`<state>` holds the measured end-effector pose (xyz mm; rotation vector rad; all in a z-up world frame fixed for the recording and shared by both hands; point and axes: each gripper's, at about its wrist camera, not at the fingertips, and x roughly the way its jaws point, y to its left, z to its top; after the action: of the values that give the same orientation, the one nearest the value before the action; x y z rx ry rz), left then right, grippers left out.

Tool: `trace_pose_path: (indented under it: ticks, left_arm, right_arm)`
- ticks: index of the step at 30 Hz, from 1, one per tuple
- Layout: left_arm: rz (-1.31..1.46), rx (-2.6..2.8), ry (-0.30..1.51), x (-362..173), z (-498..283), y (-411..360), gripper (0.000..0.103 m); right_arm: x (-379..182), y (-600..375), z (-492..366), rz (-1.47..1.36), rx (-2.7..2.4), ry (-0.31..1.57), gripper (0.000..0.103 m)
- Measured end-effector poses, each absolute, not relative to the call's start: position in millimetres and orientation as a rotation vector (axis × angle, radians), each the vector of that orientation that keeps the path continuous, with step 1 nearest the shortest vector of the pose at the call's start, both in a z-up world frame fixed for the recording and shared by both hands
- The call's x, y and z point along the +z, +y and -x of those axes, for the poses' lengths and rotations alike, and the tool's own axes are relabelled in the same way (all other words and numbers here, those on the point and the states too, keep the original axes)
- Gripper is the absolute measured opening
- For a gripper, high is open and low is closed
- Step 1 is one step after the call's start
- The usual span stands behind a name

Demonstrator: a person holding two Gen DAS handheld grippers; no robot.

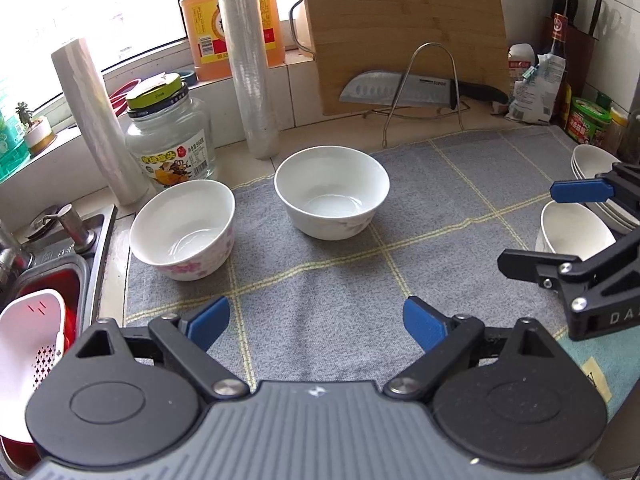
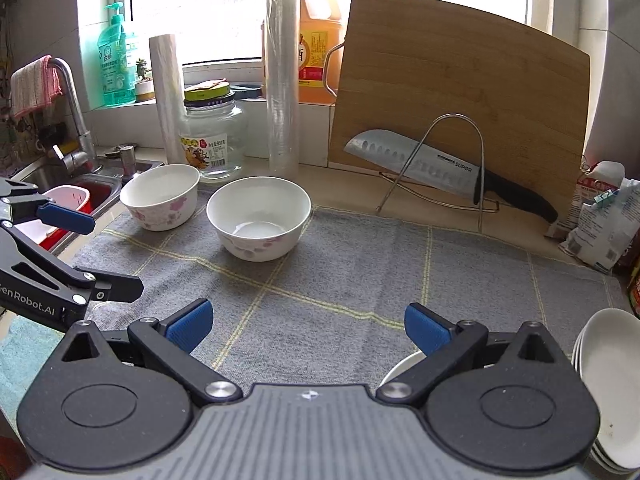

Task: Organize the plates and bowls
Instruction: 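Move both grippers to the pink-flowered bowl in the middle of the towel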

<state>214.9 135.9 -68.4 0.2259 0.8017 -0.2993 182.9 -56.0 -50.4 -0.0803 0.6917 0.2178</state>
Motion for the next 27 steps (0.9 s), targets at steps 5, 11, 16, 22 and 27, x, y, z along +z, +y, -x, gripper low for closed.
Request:
trace_pose_path:
  ticks: [5, 11, 16, 22, 27]
  left_arm:
    - [-0.263, -0.358, 0.82, -55, -246, 143, 0.094]
    - [-0.284, -0.461, 0.856, -50, -295, 144, 0.094]
    - [-0.309, -0.544, 0.884, -56, -323, 135, 0.093]
    - [-0.34, -0.602, 0.929, -65, -351, 125, 0.093]
    - [-0.36, -0.632, 0.955, -71, -370, 118, 0.093]
  right_arm:
    - [-55, -37, -192, 0.083, 0.217, 0.684, 0.103]
    - [-64, -11, -208, 0.073, 0.162, 0.689, 0.103]
    - [-68, 6, -218, 0.108, 0.158, 0.685, 0.103]
    - [-76, 12, -234, 0.108, 0.144, 0.69, 0.103]
    - [-86, 12, -248, 0.076, 0.148, 0.701, 0.103]
